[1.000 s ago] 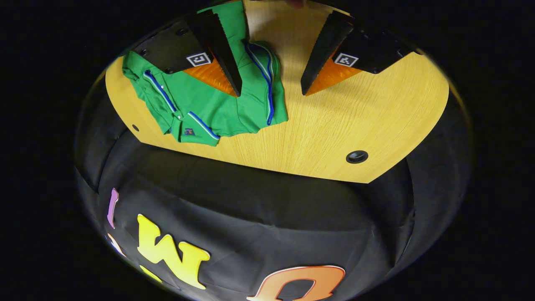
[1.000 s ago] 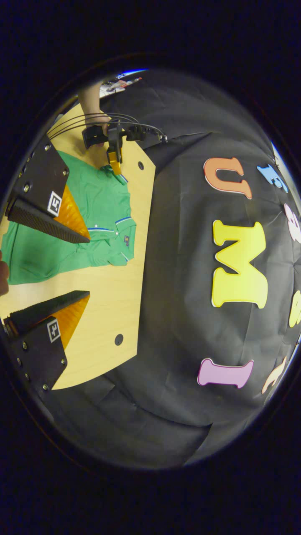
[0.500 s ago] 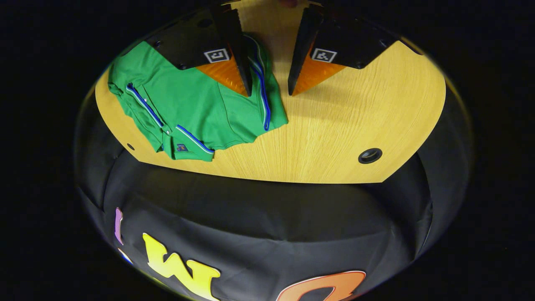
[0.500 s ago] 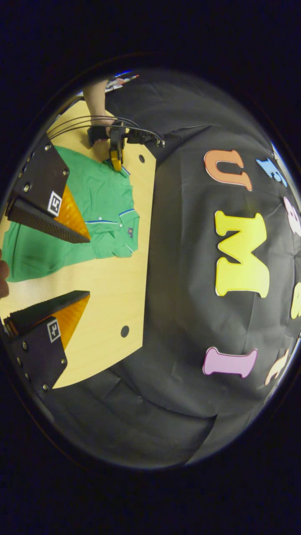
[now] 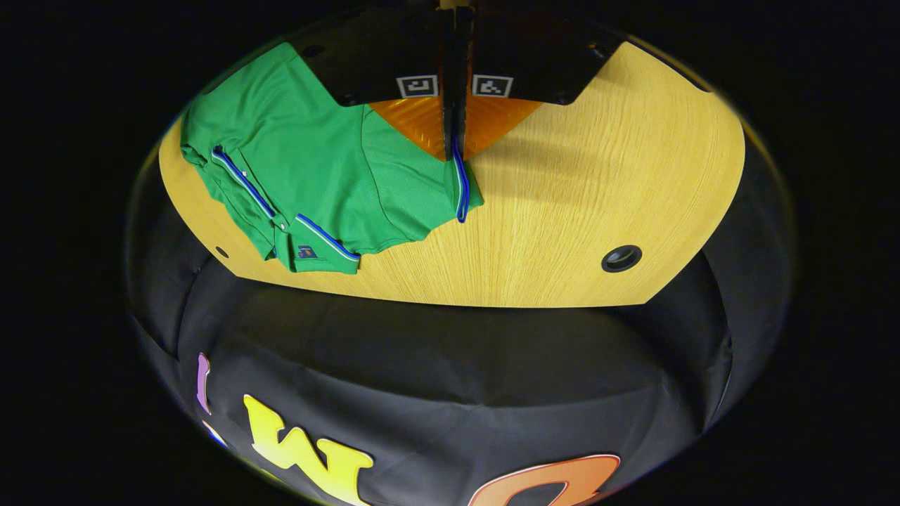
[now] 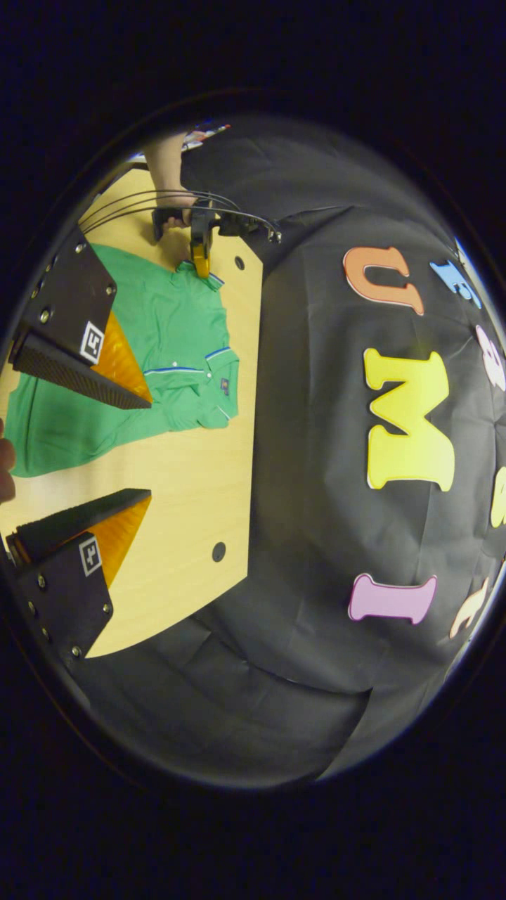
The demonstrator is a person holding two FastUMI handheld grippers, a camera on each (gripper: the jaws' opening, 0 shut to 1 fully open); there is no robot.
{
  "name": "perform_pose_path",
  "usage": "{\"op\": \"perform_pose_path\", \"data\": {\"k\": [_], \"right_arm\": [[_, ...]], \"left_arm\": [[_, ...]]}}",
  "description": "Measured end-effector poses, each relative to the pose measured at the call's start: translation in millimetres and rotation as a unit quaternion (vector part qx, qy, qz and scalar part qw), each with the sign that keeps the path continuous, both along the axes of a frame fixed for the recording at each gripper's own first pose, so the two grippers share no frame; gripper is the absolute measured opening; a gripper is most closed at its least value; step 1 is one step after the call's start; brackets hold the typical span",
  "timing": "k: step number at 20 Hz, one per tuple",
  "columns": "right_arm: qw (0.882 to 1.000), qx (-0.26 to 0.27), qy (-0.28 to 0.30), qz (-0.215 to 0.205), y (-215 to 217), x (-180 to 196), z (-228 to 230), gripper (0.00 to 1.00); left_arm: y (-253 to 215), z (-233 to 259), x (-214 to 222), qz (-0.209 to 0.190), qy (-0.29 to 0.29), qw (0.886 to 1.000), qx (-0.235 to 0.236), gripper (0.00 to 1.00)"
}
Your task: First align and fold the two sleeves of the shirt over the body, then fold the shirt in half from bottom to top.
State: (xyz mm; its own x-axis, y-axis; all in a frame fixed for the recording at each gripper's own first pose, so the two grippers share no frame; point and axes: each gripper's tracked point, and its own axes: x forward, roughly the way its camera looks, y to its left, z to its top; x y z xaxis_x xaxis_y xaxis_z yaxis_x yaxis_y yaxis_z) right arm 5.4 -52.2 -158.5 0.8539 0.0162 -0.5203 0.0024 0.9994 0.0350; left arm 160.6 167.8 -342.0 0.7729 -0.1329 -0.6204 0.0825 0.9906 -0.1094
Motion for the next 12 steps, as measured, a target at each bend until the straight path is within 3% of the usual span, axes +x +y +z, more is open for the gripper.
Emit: {"op": "perform_pose_path", "data": {"k": [4,12], "right_arm": [[1.000,0.007,-0.007,-0.011,-4.7,-2.4,3.4,0.74],[0.999,0.004,-0.032,-0.032,-16.8,-15.9,13.2,0.73]], "left_arm": [[-7.5,35.7,6.6,-0.008,-0.038,0.999,-0.002,0.03],[-58.4,92.8,12.6,-0.080,-0.079,0.993,0.020,0.03]]}}
